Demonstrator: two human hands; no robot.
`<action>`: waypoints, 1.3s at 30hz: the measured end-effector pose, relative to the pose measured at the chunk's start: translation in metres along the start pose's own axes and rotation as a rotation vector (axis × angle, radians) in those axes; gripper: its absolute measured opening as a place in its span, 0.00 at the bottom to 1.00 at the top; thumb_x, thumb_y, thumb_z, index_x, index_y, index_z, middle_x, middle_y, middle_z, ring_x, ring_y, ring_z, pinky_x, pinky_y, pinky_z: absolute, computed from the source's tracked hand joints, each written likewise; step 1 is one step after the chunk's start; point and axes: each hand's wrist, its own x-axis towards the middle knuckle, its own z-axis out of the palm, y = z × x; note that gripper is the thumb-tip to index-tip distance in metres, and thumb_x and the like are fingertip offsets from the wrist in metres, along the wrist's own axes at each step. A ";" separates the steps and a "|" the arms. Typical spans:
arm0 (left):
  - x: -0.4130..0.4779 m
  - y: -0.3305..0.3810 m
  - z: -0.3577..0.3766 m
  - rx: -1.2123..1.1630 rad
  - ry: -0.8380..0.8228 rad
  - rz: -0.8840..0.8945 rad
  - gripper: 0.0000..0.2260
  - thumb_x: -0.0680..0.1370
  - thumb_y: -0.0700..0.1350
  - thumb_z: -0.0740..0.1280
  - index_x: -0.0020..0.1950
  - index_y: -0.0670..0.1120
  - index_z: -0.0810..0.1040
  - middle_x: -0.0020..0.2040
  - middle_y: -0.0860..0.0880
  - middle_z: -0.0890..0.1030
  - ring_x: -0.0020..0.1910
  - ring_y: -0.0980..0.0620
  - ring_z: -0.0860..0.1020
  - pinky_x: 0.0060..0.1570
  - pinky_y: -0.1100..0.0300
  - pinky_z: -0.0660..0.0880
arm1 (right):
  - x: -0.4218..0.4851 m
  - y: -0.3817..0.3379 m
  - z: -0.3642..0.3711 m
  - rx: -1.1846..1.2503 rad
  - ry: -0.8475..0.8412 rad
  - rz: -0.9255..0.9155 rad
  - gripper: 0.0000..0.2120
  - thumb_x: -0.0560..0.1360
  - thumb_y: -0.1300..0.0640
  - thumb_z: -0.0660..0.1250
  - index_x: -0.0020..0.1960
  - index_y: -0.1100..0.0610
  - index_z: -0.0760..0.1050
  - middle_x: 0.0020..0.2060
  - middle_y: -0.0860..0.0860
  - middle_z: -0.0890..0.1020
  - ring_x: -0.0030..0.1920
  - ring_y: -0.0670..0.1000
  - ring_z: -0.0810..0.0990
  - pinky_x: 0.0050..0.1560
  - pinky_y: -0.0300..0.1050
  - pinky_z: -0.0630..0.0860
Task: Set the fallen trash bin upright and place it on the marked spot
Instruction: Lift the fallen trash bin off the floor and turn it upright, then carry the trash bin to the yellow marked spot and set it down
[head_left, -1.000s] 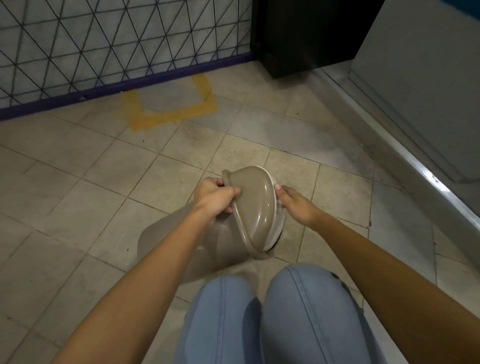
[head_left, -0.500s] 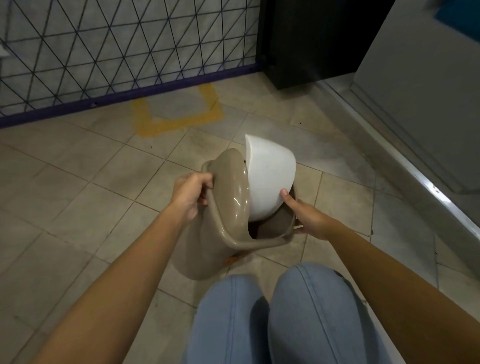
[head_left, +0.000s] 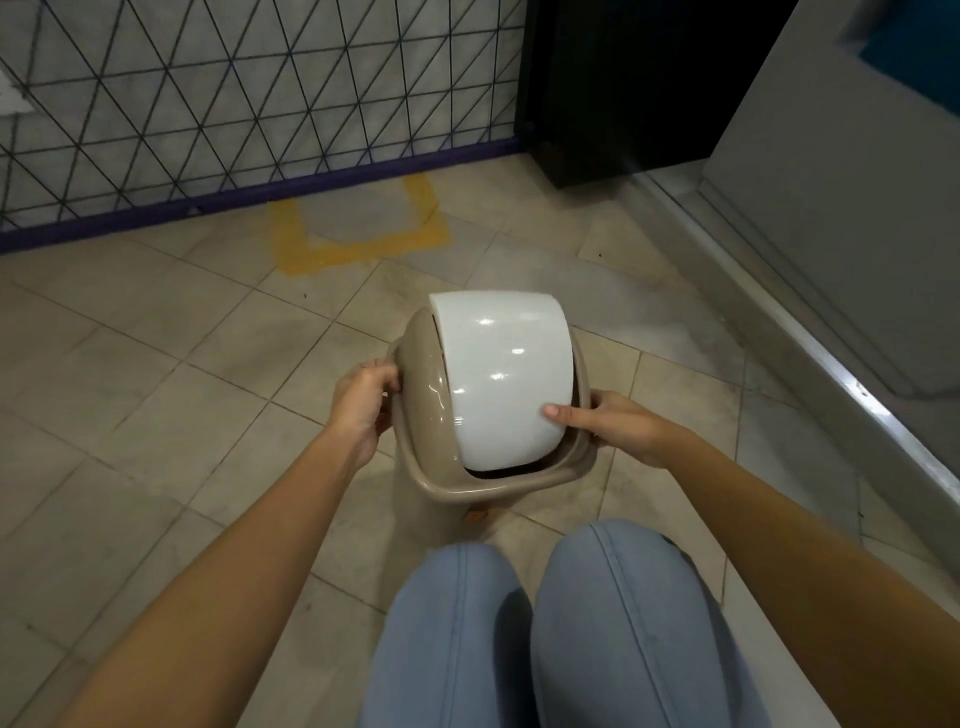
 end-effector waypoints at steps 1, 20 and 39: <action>0.000 -0.002 0.000 0.009 -0.001 -0.008 0.06 0.62 0.38 0.60 0.32 0.49 0.69 0.31 0.51 0.70 0.31 0.52 0.67 0.29 0.61 0.66 | -0.002 -0.001 -0.001 -0.014 0.007 -0.006 0.50 0.53 0.34 0.71 0.68 0.58 0.65 0.56 0.51 0.78 0.53 0.49 0.78 0.47 0.40 0.76; -0.009 -0.018 -0.004 0.022 0.001 0.003 0.21 0.69 0.34 0.57 0.58 0.48 0.77 0.33 0.51 0.77 0.29 0.55 0.73 0.28 0.63 0.70 | -0.008 0.004 0.004 -0.144 0.115 -0.118 0.64 0.49 0.45 0.81 0.75 0.50 0.48 0.67 0.54 0.65 0.64 0.56 0.70 0.63 0.56 0.72; -0.044 -0.038 -0.034 0.565 -0.482 0.262 0.59 0.61 0.37 0.80 0.77 0.54 0.41 0.72 0.47 0.59 0.72 0.49 0.61 0.71 0.50 0.62 | -0.006 0.003 0.005 -0.445 0.133 -0.344 0.63 0.45 0.46 0.82 0.72 0.42 0.50 0.68 0.46 0.62 0.68 0.49 0.62 0.69 0.49 0.64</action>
